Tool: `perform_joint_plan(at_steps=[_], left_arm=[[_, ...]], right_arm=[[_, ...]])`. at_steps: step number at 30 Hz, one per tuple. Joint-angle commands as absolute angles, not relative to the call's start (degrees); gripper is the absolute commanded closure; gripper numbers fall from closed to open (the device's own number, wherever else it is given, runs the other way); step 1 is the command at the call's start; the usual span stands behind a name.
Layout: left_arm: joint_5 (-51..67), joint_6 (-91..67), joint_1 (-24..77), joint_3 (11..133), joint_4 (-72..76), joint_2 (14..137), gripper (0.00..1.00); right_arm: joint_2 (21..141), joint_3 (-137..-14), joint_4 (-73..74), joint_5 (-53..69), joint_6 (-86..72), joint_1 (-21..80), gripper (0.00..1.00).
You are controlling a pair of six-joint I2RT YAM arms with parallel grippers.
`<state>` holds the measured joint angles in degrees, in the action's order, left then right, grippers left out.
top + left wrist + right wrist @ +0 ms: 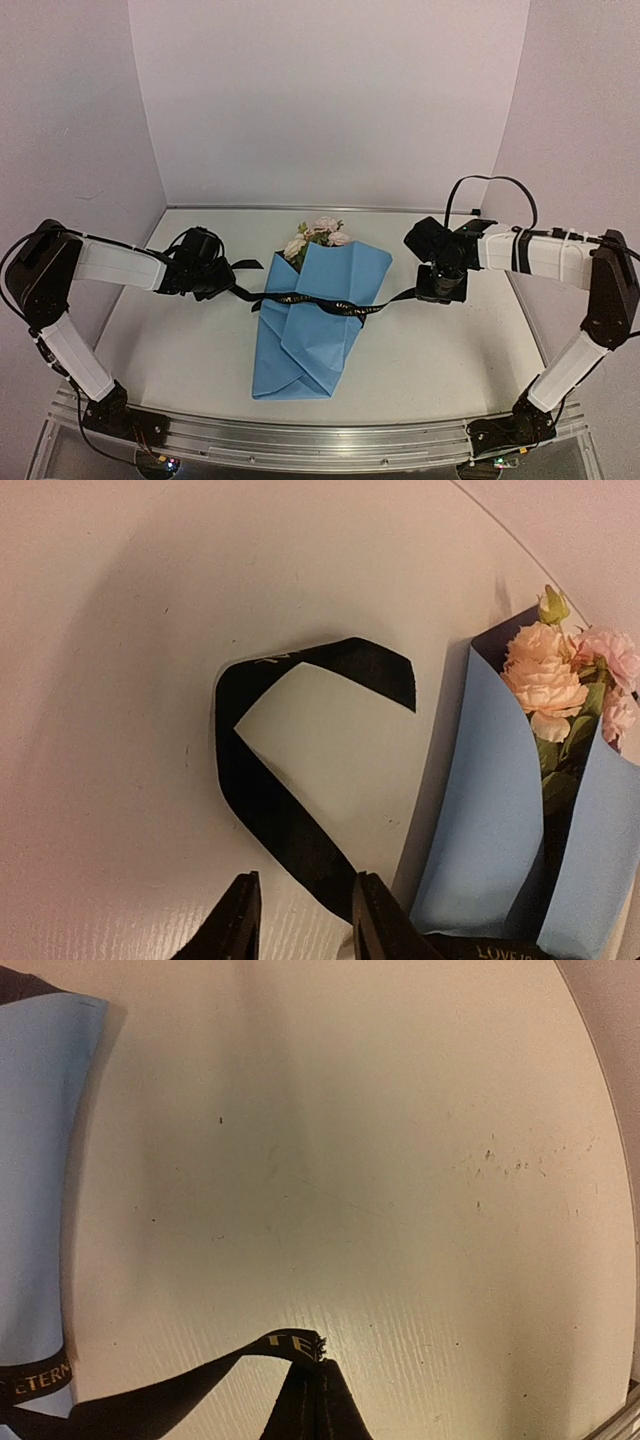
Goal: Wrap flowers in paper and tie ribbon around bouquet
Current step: Tie the ribbon around the folded bouquet.
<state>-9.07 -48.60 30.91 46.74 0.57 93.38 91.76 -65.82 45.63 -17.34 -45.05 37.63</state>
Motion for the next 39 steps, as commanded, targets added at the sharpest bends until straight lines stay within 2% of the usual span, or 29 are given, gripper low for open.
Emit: perform_joint_plan(at_steps=[1,5,10,13,18,21,27,31,32,36,38,39], left_arm=[[-6.1,-51.1,29.3,47.8,3.6,92.3,0.63],[-0.9,-55.4,28.1,47.3,5.2,92.4,0.49],[-2.5,-59.0,26.5,50.1,1.0,95.4,0.43],[-3.9,-55.2,24.8,56.9,-4.3,100.0,0.43],[-13.2,-46.2,24.6,69.1,-16.4,108.9,0.47],[-14.5,-43.3,24.6,69.7,-16.9,111.2,0.47],[-9.7,-40.2,24.6,72.3,-15.7,115.9,0.47],[-10.0,-39.6,24.6,73.6,-16.3,117.8,0.57],[-10.4,-39.5,24.7,73.9,-16.5,118.2,0.62],[-12.4,-39.5,24.6,74.1,-17.7,118.2,0.93],[-13.7,-40.5,24.5,72.1,-17.1,116.0,1.0],[-14.0,-41.0,24.3,70.5,-16.7,114.3,1.0]], right_arm=[[93.5,-68.4,44.3,-17.2,-44.2,37.6,1.0],[93.6,-68.2,43.5,-17.1,-44.0,37.6,1.0],[93.6,-67.9,43.0,-17.1,-43.6,37.6,1.0],[93.6,-67.5,42.5,-16.9,-43.4,37.7,1.0],[93.5,-67.6,41.6,-15.9,-43.2,37.6,1.0],[93.2,-67.5,41.0,-15.5,-43.1,37.6,1.0],[93.7,-67.8,40.5,-15.2,-42.7,37.6,1.0],[93.6,-68.1,40.4,-15.3,-42.7,37.6,1.0],[93.5,-68.1,40.4,-15.7,-42.6,37.6,1.0],[93.0,-68.4,40.4,-17.4,-42.7,37.5,1.0],[92.4,-68.5,40.4,-18.0,-42.8,36.9,1.0],[92.1,-68.6,40.5,-18.3,-42.8,36.4,1.0]])
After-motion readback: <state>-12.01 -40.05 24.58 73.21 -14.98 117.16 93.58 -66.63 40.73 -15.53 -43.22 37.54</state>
